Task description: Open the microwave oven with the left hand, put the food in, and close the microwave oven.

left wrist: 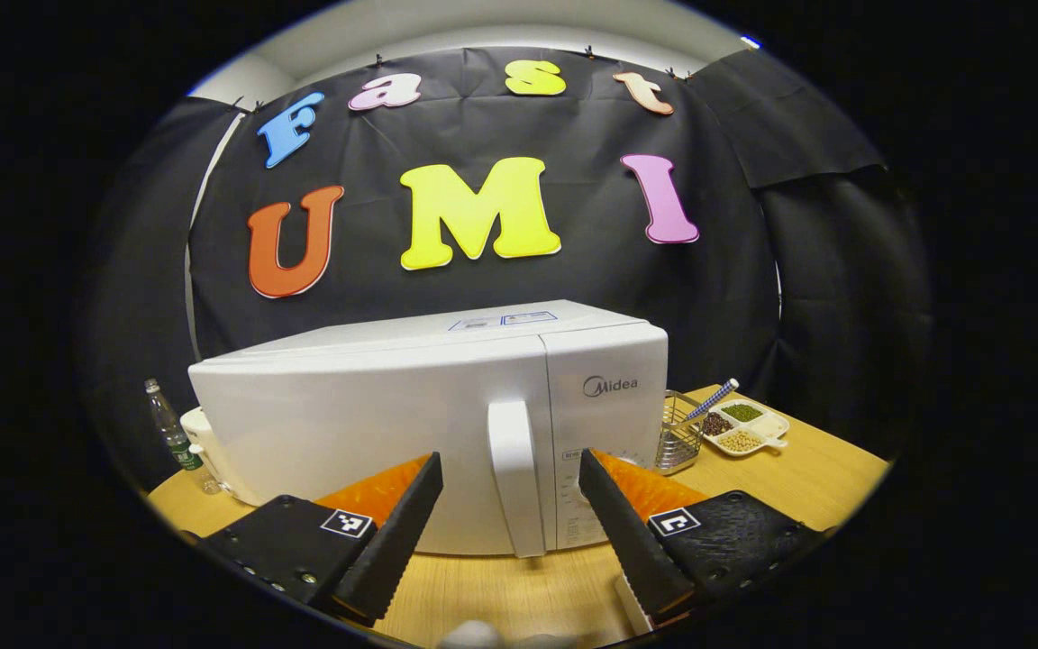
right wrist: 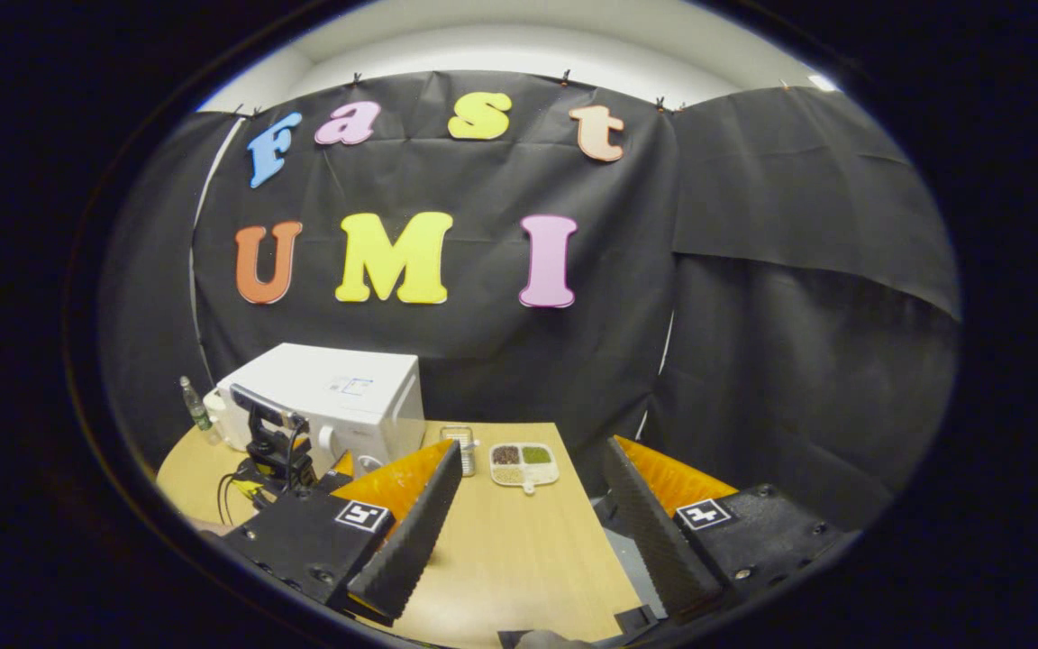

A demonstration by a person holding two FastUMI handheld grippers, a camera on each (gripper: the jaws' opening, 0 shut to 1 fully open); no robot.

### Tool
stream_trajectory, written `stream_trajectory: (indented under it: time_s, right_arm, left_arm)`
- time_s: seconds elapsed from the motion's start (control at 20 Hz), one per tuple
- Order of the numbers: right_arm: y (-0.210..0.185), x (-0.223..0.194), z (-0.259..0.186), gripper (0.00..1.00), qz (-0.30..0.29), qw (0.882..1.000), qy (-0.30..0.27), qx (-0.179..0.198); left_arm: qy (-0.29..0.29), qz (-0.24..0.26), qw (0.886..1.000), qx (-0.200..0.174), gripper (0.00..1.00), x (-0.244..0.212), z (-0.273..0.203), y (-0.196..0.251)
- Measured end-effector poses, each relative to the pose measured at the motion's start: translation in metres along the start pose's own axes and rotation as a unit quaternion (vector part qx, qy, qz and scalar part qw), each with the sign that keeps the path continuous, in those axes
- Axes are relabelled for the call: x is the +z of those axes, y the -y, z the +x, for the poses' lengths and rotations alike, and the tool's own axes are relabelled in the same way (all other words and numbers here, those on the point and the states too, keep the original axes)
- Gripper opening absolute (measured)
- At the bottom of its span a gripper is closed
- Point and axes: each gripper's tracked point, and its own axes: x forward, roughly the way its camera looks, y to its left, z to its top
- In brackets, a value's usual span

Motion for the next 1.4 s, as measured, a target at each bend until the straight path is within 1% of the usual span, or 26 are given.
stream_trajectory:
  time_s: [0.05,0.1,0.15,0.2,0.3,0.35,0.4,0.45,0.5,0.55,0.6,0.65,0.75,0.8,0.85,0.9,1.0,1.1,1.35,1.4]
  right_arm:
    - [-0.001,-0.002,0.002,0.91,0.002,1.000,-0.002,0.001]
    - [-0.002,-0.001,0.003,0.91,0.003,1.000,-0.003,0.003]
    - [-0.003,-0.001,0.005,0.92,0.002,1.000,-0.002,0.005]
    - [-0.004,-0.001,0.006,1.00,0.000,1.000,-0.004,0.007]
    - [-0.007,-0.002,0.008,1.00,-0.005,1.000,-0.007,0.013]
    - [-0.006,-0.002,0.008,1.00,-0.007,1.000,-0.007,0.014]
    - [-0.007,-0.001,0.008,1.00,-0.006,1.000,-0.004,0.014]
    - [-0.009,0.000,0.009,1.00,-0.005,1.000,-0.003,0.017]
    - [-0.010,-0.001,0.009,0.91,-0.006,1.000,-0.004,0.018]
    - [-0.010,-0.003,0.010,1.00,-0.005,1.000,-0.005,0.019]
    - [-0.011,-0.003,0.010,1.00,-0.003,1.000,-0.006,0.022]
    - [-0.012,-0.004,0.009,1.00,-0.002,1.000,-0.007,0.024]
    - [-0.013,-0.005,0.008,1.00,-0.001,1.000,-0.008,0.028]
    - [-0.014,-0.004,0.008,1.00,-0.002,1.000,-0.009,0.030]
    - [-0.014,-0.006,0.008,1.00,-0.003,0.999,-0.008,0.031]
    - [-0.015,-0.005,0.008,1.00,-0.006,0.999,-0.008,0.034]
    - [-0.015,-0.007,0.007,1.00,-0.009,0.999,-0.012,0.036]
    - [-0.018,-0.004,0.004,1.00,-0.013,0.999,-0.009,0.042]
    - [-0.017,-0.003,0.001,1.00,-0.028,0.998,-0.001,0.048]
    - [-0.017,0.000,0.000,0.92,-0.026,0.998,0.002,0.049]
  left_arm:
    - [-0.001,0.003,1.000,-0.001,0.93,-0.002,0.004,0.001]
    - [-0.001,0.004,1.000,-0.001,0.91,-0.001,0.005,0.001]
    - [-0.001,0.001,1.000,-0.001,0.84,-0.002,0.008,0.001]
    - [-0.003,-0.006,1.000,-0.013,0.80,-0.001,0.011,0.005]
    - [-0.001,-0.010,1.000,0.005,0.70,-0.002,0.010,-0.002]
    - [-0.004,-0.015,1.000,0.006,0.57,-0.005,0.013,-0.004]
    - [-0.007,-0.021,1.000,-0.009,0.44,-0.006,0.012,0.002]
    - [-0.011,-0.027,1.000,-0.008,0.22,-0.009,0.014,0.004]
    - [-0.006,-0.030,0.999,-0.008,0.30,-0.006,0.014,0.002]
    - [-0.008,-0.034,0.999,-0.005,0.24,-0.006,0.012,0.000]
    - [-0.004,-0.043,0.999,-0.007,0.24,-0.003,0.011,0.001]
    - [-0.007,-0.048,0.999,-0.006,0.19,-0.005,0.010,0.001]
    - [-0.010,-0.051,0.999,-0.009,0.15,-0.005,0.011,0.002]
    - [-0.014,-0.051,0.999,-0.008,0.14,-0.005,0.012,0.002]
    - [-0.015,-0.049,0.999,-0.003,0.10,-0.006,0.011,0.001]
    - [-0.013,-0.046,0.999,0.004,0.10,-0.005,0.011,0.000]
    - [-0.011,-0.054,0.998,0.011,0.10,-0.004,0.011,-0.001]
    - [-0.013,-0.057,0.998,0.008,0.10,-0.005,0.010,0.000]
    - [-0.015,-0.040,0.999,0.001,0.10,-0.006,0.009,-0.001]
    - [-0.018,-0.045,0.999,-0.002,0.10,-0.005,0.008,-0.001]
